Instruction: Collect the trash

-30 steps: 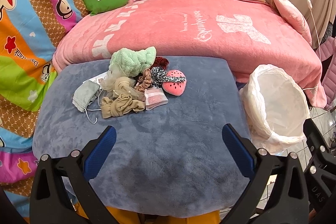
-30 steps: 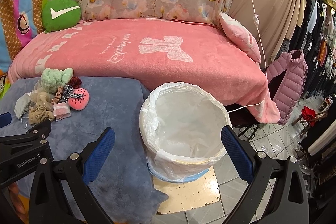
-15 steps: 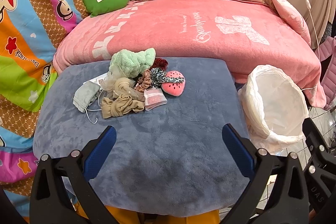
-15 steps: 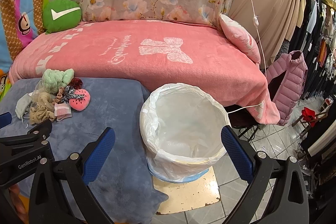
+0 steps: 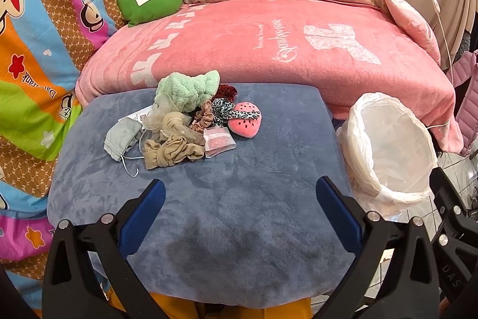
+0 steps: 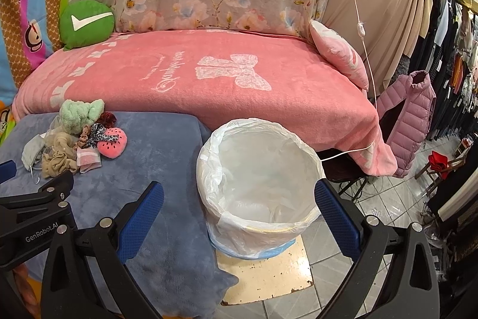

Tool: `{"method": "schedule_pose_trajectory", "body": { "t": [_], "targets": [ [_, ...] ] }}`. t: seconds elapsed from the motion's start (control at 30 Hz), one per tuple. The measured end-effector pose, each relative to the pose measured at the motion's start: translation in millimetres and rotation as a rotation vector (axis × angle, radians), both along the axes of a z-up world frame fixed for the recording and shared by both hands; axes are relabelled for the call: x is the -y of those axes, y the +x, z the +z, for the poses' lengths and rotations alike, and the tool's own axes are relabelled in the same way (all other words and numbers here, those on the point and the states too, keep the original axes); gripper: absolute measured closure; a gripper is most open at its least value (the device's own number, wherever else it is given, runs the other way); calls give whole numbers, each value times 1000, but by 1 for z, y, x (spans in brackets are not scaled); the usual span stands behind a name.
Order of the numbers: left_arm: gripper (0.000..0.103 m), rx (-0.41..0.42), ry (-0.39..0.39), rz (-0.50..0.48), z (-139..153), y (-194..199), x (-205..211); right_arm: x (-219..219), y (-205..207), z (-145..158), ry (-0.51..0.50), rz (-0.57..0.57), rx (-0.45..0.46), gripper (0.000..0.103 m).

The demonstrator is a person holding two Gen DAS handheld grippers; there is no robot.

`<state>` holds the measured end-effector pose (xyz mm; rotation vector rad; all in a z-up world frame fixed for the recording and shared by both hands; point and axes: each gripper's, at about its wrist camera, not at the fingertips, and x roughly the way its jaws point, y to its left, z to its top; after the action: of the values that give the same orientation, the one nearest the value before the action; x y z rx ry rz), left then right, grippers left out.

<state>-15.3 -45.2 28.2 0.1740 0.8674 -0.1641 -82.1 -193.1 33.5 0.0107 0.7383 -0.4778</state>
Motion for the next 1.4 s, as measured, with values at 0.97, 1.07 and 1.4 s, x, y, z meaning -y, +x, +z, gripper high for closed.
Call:
{"method": "schedule_pose_trajectory", "body": {
  "t": [0.97,1.07,1.4],
  "targets": [
    [7,5,0,-1,1,-1,0,0,-1,0,-2,0,2,7],
    [7,9,4,-3,1,-1,0,0,-2,0,-3,1,2,7],
    [7,29,0,-27,5,3,4,4,-1,4,-4,-7,6,7]
  ]
}}
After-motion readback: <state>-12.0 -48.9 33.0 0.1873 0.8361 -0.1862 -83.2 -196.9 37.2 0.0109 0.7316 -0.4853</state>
